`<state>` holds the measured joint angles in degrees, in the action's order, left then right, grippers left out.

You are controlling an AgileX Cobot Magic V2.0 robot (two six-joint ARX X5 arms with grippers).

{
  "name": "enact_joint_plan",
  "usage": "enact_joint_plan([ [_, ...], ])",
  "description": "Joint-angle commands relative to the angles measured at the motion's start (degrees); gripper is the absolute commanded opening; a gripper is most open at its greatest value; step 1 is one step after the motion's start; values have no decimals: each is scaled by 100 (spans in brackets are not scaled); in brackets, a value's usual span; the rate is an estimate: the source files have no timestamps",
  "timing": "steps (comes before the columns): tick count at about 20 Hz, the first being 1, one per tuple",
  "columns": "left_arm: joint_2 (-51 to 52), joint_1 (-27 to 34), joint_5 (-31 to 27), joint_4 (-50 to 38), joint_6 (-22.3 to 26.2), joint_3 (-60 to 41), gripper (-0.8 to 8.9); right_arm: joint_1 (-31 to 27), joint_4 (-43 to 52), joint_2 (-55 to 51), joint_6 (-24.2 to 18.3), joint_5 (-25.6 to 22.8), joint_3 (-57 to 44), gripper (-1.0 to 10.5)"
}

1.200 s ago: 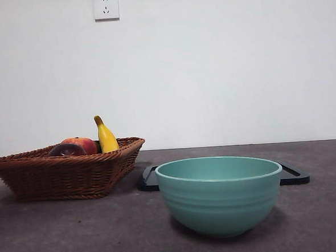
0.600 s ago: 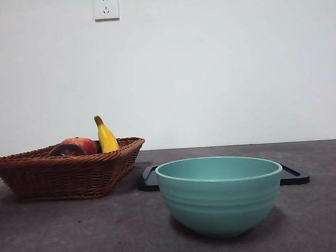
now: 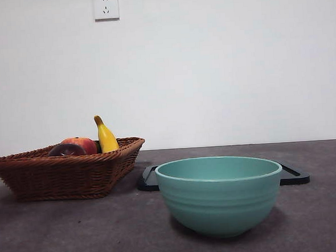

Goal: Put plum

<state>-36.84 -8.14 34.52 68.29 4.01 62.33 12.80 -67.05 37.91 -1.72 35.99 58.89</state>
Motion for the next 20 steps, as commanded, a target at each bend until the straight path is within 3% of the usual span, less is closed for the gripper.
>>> enact_joint_plan([
  [1, -101, -13, -48, -85, 92, 107, 471, 26, 59, 26, -42, 4, 114, 380],
  [13, -1130, -63, -636, -1246, -192, 107, 468, 26, 101, 28, -20, 2, 114, 380],
  [20, -2835, -422, -1641, -2413, -162, 107, 468, 26, 114, 181, -20, -4, 114, 380],
])
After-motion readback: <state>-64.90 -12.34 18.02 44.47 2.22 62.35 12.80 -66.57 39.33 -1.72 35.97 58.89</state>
